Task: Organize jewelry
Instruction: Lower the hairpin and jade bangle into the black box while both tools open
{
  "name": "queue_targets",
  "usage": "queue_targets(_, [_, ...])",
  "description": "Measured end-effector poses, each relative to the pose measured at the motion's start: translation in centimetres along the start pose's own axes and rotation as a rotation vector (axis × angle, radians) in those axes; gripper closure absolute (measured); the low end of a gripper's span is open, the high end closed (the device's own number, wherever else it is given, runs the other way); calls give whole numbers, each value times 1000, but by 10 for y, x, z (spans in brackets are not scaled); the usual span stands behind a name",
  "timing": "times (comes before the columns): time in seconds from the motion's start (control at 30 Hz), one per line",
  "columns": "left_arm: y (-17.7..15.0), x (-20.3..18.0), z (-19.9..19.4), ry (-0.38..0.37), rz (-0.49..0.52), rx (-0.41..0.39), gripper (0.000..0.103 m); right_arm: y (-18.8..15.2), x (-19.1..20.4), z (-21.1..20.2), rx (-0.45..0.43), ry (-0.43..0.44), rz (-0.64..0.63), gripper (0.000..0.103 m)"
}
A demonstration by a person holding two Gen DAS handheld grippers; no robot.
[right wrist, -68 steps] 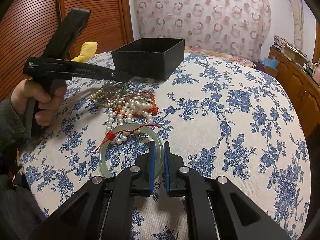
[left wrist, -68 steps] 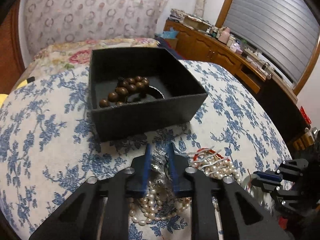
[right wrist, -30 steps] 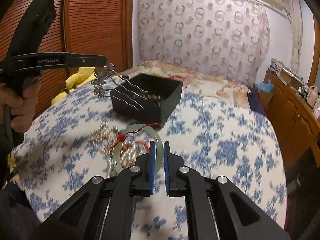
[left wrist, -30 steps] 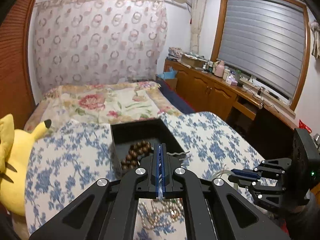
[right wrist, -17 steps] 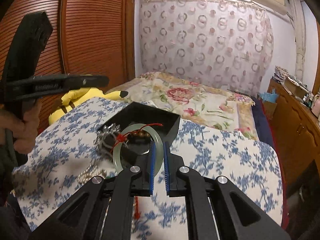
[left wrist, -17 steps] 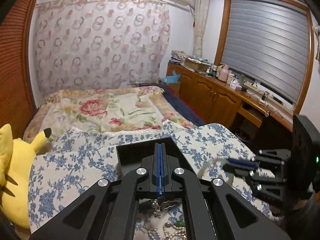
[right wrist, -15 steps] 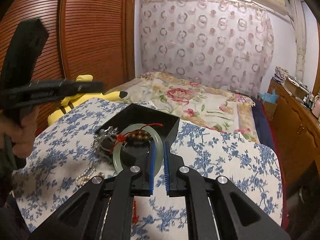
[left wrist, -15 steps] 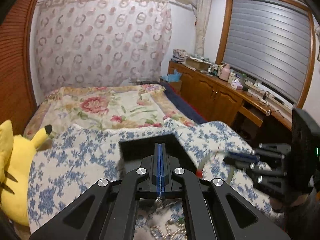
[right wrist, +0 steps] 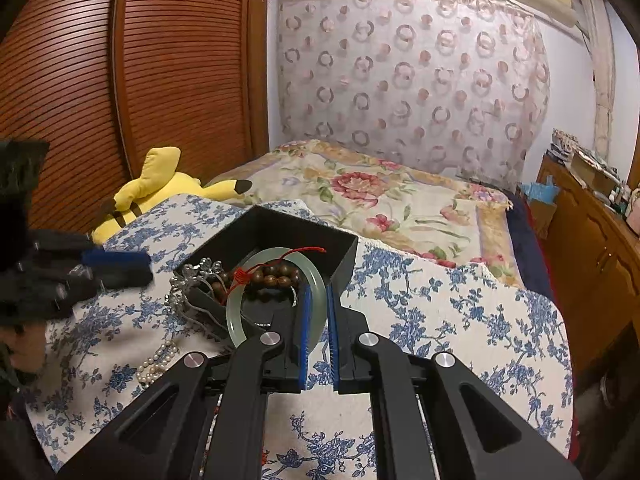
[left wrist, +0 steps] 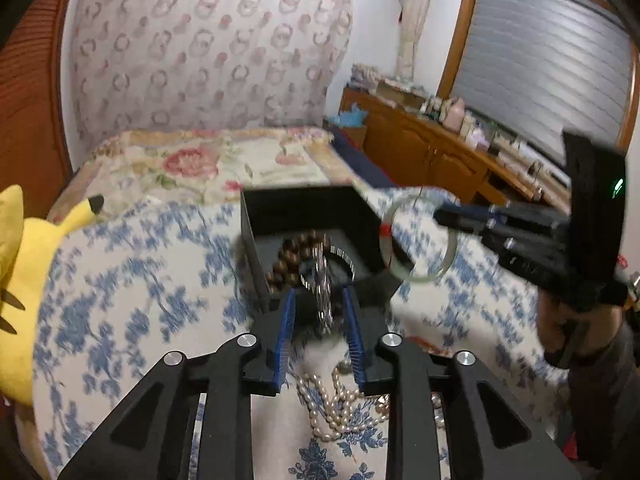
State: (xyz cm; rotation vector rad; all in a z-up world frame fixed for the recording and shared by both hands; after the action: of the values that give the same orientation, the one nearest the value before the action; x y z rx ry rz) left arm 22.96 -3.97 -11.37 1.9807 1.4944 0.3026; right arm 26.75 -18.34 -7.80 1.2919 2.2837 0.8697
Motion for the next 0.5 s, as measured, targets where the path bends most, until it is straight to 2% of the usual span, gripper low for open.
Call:
queue_targets(0.3, [-1, -4, 26, -4, -3, 53, 79, -5, -3, -3, -8, 5, 6, 94])
queue_targets(0.37, [-1, -6, 28, 4, 7, 55, 94, -6, -4, -4, -9, 6, 9, 94])
queue_targets(0.5, [2, -11, 18, 3, 12, 15, 95, -7, -3, -4, -7, 9, 7, 94])
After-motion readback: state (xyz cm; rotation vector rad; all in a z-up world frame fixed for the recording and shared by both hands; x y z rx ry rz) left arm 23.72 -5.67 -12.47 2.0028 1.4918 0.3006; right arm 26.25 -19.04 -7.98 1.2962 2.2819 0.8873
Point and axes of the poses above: each gripper's, at about its wrist camera, not at the fingertips, and z roughly the way its jaws point, x to its left, y to its top, the point moved 9 cm from there along z, roughly the way its jaws point, and after that the axes turned 11 degrees about x, right-handed, at the moved point
